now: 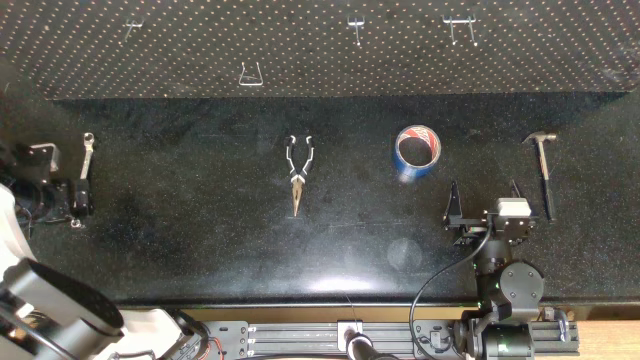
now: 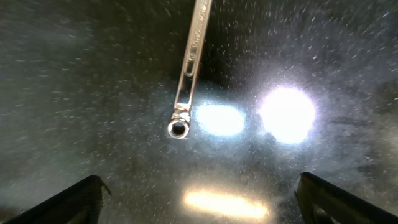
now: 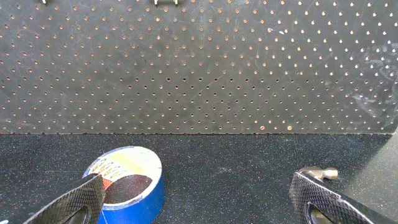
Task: Place Tools Onto Pegboard
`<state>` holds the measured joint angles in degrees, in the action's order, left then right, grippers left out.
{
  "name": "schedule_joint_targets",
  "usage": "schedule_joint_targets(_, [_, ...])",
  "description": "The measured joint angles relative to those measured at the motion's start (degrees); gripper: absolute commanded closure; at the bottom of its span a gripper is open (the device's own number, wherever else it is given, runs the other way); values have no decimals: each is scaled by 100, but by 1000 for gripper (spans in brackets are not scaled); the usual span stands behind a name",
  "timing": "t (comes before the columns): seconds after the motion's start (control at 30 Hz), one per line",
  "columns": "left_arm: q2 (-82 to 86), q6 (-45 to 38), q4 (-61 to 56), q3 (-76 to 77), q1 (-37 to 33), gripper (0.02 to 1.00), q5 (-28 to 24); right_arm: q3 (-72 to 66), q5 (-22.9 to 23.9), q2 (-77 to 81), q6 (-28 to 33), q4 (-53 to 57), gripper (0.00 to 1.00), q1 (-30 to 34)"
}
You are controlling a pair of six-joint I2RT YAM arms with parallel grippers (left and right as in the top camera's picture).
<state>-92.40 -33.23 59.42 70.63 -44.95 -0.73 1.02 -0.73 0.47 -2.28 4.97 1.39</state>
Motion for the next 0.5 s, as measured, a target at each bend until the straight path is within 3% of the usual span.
schedule_joint_targets(0.5, [-1508, -570, -892, 149, 203, 23, 48, 0, 2, 0, 0, -2, 27, 0])
